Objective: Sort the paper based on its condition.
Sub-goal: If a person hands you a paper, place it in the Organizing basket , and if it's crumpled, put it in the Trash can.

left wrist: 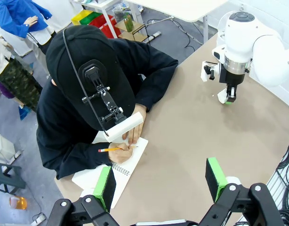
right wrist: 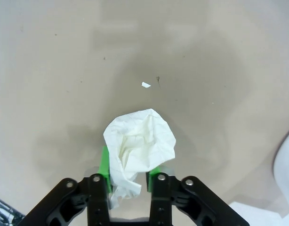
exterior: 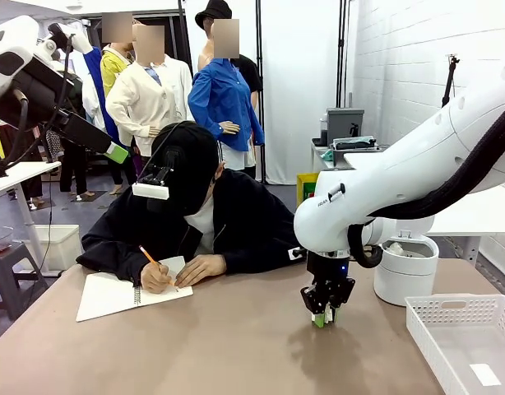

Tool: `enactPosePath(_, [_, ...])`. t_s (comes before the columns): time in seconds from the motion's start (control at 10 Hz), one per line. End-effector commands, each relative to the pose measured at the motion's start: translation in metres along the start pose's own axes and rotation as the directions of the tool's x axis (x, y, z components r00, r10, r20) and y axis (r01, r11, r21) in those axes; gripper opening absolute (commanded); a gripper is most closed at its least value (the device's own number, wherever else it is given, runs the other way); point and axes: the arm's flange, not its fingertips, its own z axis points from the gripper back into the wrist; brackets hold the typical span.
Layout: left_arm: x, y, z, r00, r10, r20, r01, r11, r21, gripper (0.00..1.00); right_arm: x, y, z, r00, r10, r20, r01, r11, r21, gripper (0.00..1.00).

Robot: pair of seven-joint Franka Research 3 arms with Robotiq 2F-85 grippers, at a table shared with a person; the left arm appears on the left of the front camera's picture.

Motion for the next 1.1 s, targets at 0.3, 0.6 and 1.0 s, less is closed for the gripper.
enactPosePath(0.3, [-0.001,0.001,0.0,1.0,0.003,0.006,-0.003,1.0,-0.002,1.0,-0.037,0.04,0.091,1.0,0.001,0.01,0.0,0.995,-0.102,0.01])
enactPosePath(0.6, [-0.001,0.001,0.0,1.0,0.003,0.006,-0.003,1.0,-0.002,1.0,-0.055,0.042,0.166,0.997,-0.045,0.063,0.053,0.99,-0.128,0.01])
enactPosePath(1.0, [-0.001,0.001,0.0,1.0,0.003,0.006,-0.003,1.0,-0.002,1.0,-0.069,-0.019,0.253,0.958,-0.199,0.207,0.223,0.969,-0.103,0.01])
